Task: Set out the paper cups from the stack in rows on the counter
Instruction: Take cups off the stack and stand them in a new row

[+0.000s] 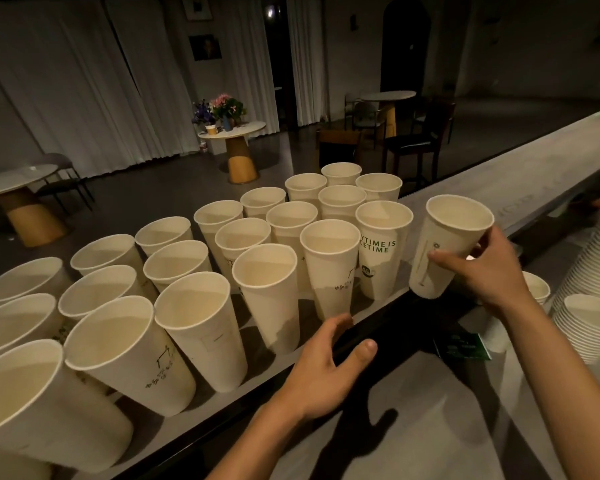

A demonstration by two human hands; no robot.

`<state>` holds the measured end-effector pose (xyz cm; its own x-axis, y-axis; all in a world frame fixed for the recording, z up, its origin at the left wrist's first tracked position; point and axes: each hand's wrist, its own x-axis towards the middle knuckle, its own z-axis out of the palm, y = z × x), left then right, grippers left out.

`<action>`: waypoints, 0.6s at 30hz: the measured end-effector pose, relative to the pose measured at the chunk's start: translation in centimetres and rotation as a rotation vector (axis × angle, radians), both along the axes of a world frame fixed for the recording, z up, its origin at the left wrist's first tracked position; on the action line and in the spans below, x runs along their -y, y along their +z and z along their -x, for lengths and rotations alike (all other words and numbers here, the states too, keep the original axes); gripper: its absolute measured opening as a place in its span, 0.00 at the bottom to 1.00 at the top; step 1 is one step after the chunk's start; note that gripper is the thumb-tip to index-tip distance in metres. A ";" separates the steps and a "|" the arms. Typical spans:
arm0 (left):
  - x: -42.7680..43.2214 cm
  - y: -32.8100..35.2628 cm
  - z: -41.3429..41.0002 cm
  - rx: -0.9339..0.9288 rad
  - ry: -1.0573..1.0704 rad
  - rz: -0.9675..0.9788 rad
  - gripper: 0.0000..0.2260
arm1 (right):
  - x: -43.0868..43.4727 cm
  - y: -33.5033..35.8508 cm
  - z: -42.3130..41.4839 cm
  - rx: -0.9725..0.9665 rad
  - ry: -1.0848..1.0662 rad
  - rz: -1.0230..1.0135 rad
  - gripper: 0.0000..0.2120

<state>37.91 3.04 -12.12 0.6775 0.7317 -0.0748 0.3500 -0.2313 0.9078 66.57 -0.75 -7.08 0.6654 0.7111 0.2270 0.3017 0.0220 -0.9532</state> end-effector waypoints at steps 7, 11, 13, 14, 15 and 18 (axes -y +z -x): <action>-0.9 -0.4 0.4 -0.105 -0.059 0.059 0.51 | -4.5 -0.7 -2.4 0.060 0.037 0.088 0.41; -1.2 -0.4 0.6 -0.110 -0.059 0.062 0.44 | -5.7 -0.4 -2.5 0.062 0.081 0.096 0.40; -1.4 -0.4 0.7 -0.105 -0.057 0.063 0.43 | -6.1 -0.5 -2.6 0.055 0.088 0.098 0.40; -1.4 -0.4 0.7 -0.102 -0.061 0.064 0.42 | -6.2 -0.5 -2.5 0.053 0.092 0.105 0.40; -1.4 -0.4 0.7 -0.101 -0.064 0.064 0.42 | -6.2 -0.4 -2.5 0.056 0.093 0.110 0.40; -1.4 -0.5 0.7 -0.108 -0.069 0.049 0.42 | -6.3 -0.2 -2.6 0.076 0.102 0.142 0.41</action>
